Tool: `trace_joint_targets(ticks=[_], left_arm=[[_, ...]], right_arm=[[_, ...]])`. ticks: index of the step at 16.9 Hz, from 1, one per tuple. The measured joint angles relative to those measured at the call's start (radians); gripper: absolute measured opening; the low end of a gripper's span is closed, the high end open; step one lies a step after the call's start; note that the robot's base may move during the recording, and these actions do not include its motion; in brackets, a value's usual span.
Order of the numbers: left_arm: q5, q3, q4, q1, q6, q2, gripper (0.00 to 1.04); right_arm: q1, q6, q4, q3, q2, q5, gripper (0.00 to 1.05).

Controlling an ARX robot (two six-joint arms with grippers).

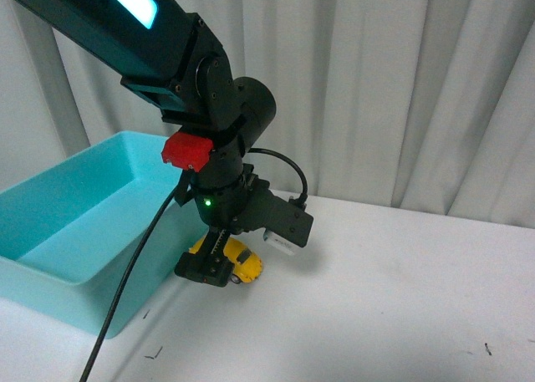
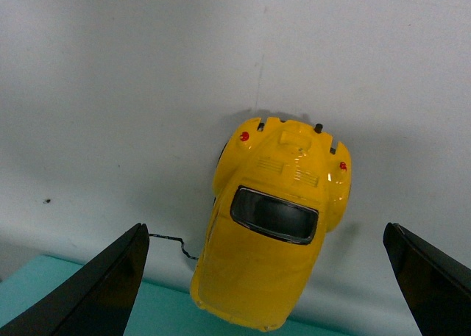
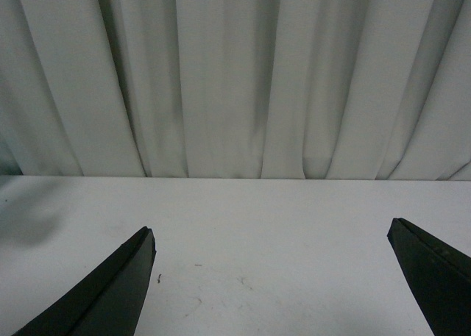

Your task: Wind up and store yellow beetle toy

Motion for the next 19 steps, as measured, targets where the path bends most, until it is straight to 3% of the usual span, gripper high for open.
trace_joint_targets(ticks=[6,8,10,12,15,19], left_arm=[[0.009,0.051,-0.011,0.044,-0.005,0.056,0.98],[0.02,0.053,-0.016,0.05,0.005,0.063,0.82],[0.033,0.055,-0.014,0.049,0.036,0.068,0.59],[0.042,0.061,-0.024,0.043,0.083,0.068,0.46],[0.106,0.063,-0.066,0.014,0.24,0.053,0.41],[0.292,0.014,-0.14,-0.049,0.159,-0.075,0.41]], right_arm=[[0.0,0.0,0.0,0.0,0.0,0.0,0.98],[0.0,0.0,0.0,0.0,0.0,0.0,0.98],[0.0,0.0,0.0,0.0,0.0,0.0,0.98],[0.0,0.0,0.0,0.0,0.0,0.0,0.98],[0.0,0.0,0.0,0.0,0.0,0.0,0.98],[0.0,0.0,0.0,0.0,0.0,0.0,0.98]])
